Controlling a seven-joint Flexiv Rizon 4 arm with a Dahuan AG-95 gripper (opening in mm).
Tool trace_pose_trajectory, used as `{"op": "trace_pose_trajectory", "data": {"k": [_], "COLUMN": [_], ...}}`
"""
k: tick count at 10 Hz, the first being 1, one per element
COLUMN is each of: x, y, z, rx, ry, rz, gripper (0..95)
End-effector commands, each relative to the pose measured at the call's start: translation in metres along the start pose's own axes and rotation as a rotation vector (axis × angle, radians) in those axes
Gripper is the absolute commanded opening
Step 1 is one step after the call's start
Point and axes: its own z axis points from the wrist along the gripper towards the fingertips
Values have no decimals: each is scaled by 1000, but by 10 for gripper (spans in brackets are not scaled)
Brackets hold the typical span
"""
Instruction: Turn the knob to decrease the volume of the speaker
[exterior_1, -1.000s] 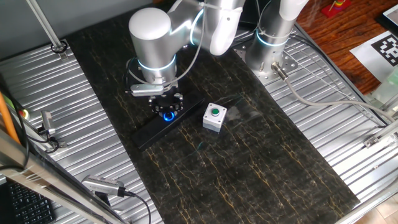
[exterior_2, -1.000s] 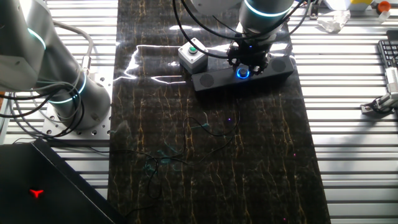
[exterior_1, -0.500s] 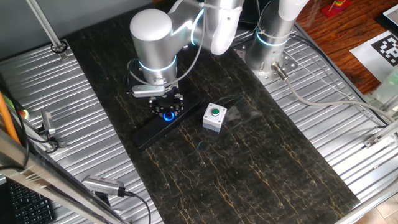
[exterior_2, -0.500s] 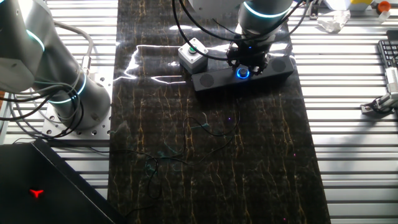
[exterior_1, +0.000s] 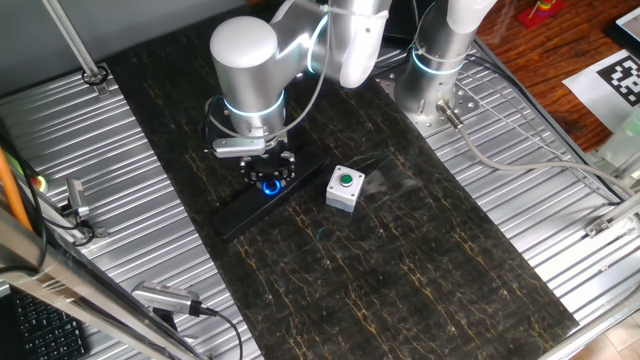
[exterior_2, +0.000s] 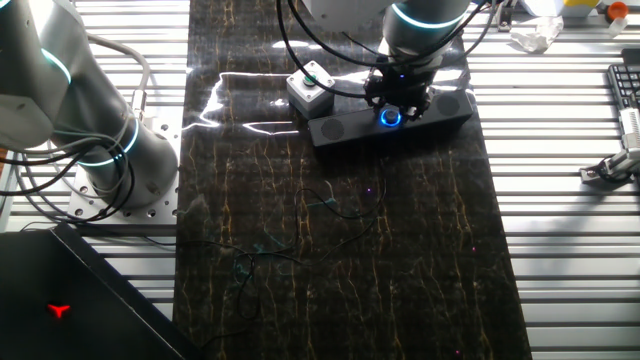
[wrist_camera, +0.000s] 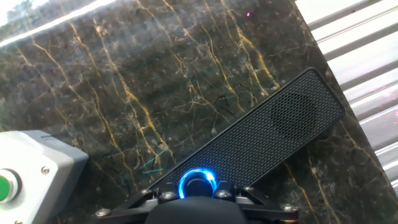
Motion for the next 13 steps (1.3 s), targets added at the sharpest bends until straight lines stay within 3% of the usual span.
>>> {"op": "trace_pose_trajectory", "data": {"k": [1, 3, 7, 8, 9, 11, 13], "x": [0, 0, 0, 0, 0, 0, 0], "y": [0, 0, -1, -2, -2, -2, -2], "z": [0, 0, -7, -10, -10, -10, -9], "rx": [0, -2, -11, -9, -12, -35, -56], "ry": [0, 0, -1, 10, 8, 20, 20], "rz": [7, 34, 264, 411, 476, 725, 861], "gripper": [380, 380, 380, 380, 380, 380, 380]}}
